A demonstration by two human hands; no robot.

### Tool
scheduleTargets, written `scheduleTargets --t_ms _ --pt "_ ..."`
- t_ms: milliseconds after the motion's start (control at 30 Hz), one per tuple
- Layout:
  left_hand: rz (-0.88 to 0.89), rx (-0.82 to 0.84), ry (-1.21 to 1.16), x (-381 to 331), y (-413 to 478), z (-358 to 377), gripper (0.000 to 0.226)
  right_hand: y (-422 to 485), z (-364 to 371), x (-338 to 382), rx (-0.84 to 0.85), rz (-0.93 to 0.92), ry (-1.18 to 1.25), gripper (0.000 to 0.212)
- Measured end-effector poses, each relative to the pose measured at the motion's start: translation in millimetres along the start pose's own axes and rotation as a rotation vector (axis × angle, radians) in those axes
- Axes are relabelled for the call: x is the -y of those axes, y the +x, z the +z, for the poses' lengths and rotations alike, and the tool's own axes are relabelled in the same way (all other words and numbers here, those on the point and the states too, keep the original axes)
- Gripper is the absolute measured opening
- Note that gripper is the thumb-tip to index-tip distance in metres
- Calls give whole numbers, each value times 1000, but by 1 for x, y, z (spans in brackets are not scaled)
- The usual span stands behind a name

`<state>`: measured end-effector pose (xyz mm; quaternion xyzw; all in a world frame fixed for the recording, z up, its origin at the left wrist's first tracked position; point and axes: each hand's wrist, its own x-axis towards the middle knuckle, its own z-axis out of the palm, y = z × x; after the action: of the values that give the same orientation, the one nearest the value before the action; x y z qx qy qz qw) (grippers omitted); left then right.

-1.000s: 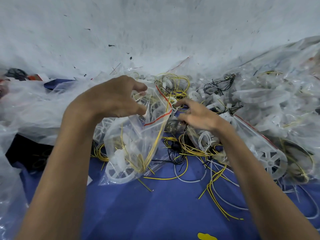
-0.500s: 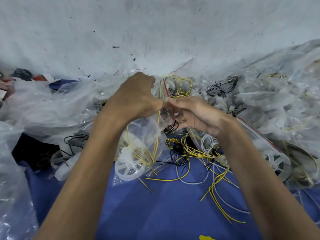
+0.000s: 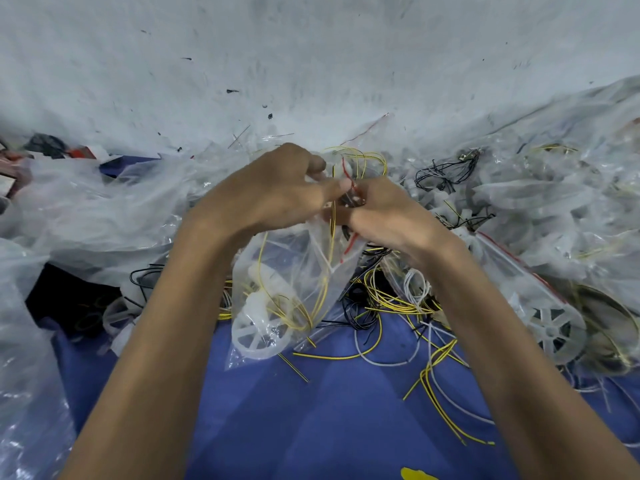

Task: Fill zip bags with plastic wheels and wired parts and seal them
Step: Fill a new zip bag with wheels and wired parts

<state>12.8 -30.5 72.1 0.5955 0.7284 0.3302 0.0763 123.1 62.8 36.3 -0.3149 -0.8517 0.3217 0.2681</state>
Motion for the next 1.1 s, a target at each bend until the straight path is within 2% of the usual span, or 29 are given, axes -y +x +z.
scheduleTargets --t_ms 133,267,333,400,533,633,733,867,933,1100 --pt "-48 -72 36 4 4 2 53 -3 -4 7 7 -29 -20 21" --pt "-70 -217 202 11 8 6 35 -4 -10 9 59 -10 34 21" --pt "-88 -236 263 11 8 8 39 -3 -12 9 70 -20 43 21" --pt "-106 -218 367 10 6 10 54 -3 -12 8 85 -29 56 20" --pt "-105 -213 491 8 1 15 60 -2 -18 4 77 -21 65 18" --pt "-86 -110 505 9 0 16 64 -2 -27 -1 49 18 84 17" --pt "-79 -42 450 9 0 12 51 -2 -29 -4 39 52 23 15" --pt "-76 -85 321 12 0 9 22 -2 -27 -2 26 40 -13 16" --pt "-85 -82 320 10 -1 7 20 -3 -29 -1 12 38 -2 16" --pt "-174 47 477 13 -4 2 36 -5 -35 -1 -37 79 66 19"
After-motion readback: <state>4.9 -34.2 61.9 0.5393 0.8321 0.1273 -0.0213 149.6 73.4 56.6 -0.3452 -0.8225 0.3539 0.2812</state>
